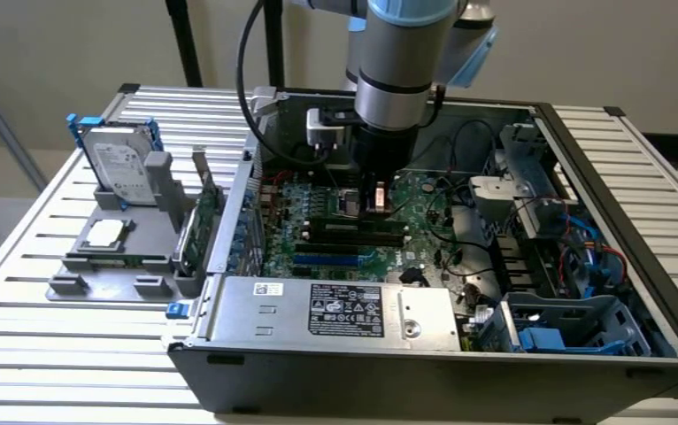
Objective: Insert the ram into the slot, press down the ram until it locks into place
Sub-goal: 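Insert the ram into the slot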
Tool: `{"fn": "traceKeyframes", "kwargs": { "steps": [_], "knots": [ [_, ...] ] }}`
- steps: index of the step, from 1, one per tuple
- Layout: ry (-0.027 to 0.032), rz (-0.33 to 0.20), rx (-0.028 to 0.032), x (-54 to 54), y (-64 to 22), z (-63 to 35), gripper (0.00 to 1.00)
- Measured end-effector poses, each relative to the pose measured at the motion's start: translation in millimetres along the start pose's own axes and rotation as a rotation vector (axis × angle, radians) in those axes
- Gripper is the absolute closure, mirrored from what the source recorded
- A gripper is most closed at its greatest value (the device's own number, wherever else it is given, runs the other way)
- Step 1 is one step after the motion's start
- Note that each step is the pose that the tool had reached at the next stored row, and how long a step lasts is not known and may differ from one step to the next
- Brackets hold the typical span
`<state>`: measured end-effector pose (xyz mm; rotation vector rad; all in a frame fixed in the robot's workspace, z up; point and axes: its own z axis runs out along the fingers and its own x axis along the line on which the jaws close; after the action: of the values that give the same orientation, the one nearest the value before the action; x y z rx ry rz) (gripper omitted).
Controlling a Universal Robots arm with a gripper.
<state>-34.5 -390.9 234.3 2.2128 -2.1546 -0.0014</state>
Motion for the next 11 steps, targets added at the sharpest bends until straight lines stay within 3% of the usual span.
{"fn": "traceKeyframes", "kwargs": {
  "steps": [11],
  "knots": [
    [0.0002, -0.002, 0.0046, -0.2, 0.3, 4.3, 0.86]
  ]
}}
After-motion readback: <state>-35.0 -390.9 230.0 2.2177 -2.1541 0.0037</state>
